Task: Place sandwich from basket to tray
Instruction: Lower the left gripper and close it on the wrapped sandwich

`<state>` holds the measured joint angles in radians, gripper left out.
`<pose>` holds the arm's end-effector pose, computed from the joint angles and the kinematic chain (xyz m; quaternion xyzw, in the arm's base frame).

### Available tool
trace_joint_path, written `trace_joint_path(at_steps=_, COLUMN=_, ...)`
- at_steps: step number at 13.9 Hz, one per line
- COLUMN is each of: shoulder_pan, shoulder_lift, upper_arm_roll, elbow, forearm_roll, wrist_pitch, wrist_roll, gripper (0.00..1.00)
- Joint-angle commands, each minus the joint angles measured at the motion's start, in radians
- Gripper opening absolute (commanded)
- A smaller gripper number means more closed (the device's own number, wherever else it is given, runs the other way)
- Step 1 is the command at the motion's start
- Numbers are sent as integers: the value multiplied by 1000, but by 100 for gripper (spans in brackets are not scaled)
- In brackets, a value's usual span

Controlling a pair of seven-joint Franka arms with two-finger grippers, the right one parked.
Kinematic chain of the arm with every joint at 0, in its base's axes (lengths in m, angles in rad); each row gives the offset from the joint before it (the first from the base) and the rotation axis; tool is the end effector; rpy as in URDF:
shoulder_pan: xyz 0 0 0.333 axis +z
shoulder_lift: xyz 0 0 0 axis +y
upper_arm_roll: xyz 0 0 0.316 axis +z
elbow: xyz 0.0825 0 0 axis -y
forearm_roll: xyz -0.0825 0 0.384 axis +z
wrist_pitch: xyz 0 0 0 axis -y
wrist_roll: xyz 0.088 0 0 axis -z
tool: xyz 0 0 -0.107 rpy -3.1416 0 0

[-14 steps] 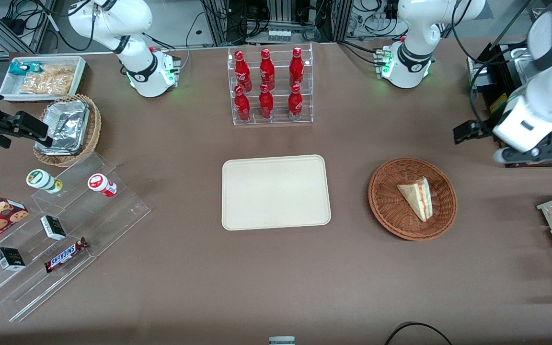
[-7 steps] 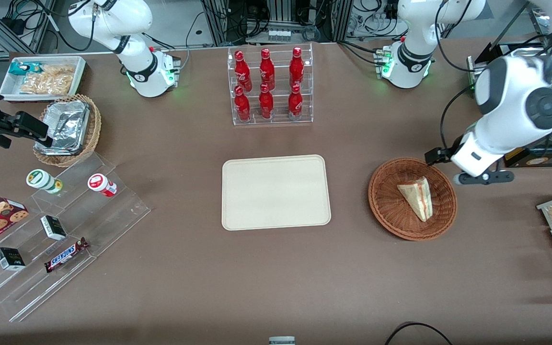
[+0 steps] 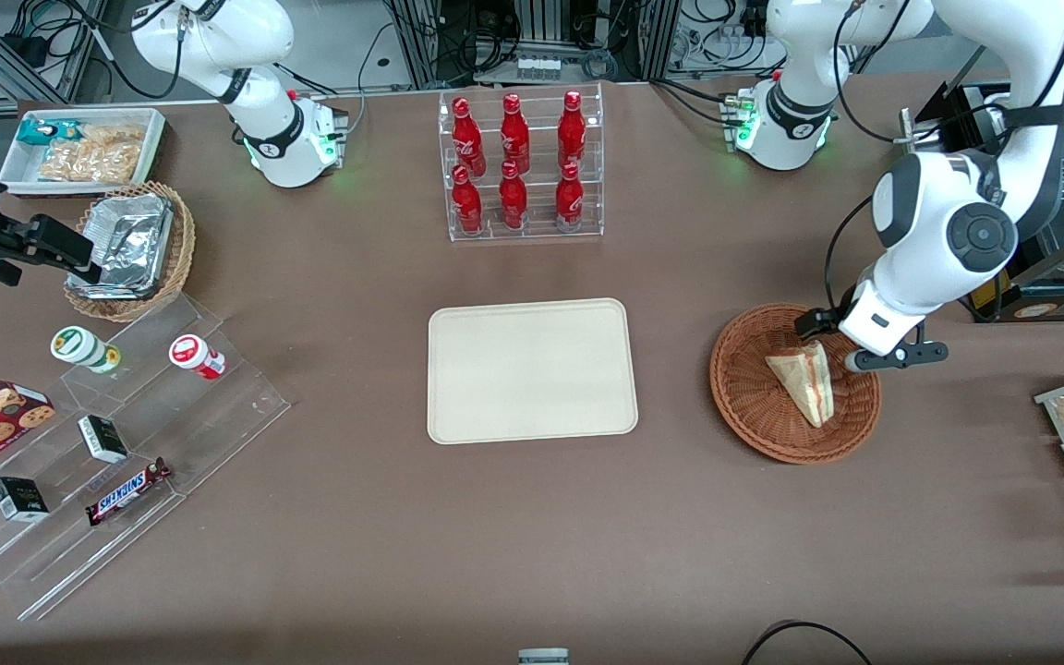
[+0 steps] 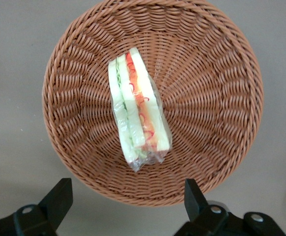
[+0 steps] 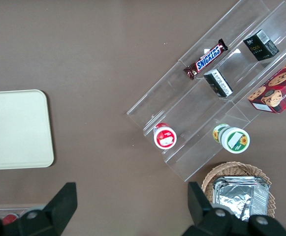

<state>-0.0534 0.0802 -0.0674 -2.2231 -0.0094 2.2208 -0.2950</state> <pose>0.5232 -0.0637 0.3321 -0.9951 -0.0899 0.0416 0.0023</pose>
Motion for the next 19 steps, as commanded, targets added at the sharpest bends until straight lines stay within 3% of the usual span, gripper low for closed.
trace_joint_path(at_steps=1, shoulder_pan=-14, shoulder_lift=15, upper_arm_roll=1, elbow=-6, forearm_roll=-3, wrist_pitch=58, wrist_roll=-184, gripper=100)
trace_joint_path(at_steps=4, shoulder_pan=-14, shoulder_lift=49, upper_arm_roll=3, elbow=-4, forearm_roll=-3, wrist_pitch=108, wrist_roll=-341, gripper=100)
trace_joint_path(at_steps=16, shoulder_pan=-14, shoulder_lift=182, upper_arm_roll=3, elbow=-7, forearm_roll=-4, wrist_pitch=246, wrist_roll=-371, gripper=100)
trace_joint_path(at_steps=17, shoulder_pan=-14, shoulder_lift=182, upper_arm_roll=3, elbow=-7, forearm_roll=-4, wrist_pitch=244, wrist_roll=-369, gripper=93)
trace_joint_path(at_steps=18, shoulder_pan=-14, shoulder_lift=179, upper_arm_roll=3, elbow=-7, forearm_roll=-4, wrist_pitch=237, wrist_roll=-366, gripper=66)
trace_joint_path(at_steps=19, shoulder_pan=-14, shoulder_lift=178, upper_arm_roll=3, elbow=-12, forearm_roll=-3, wrist_pitch=232, wrist_roll=-359, gripper=29)
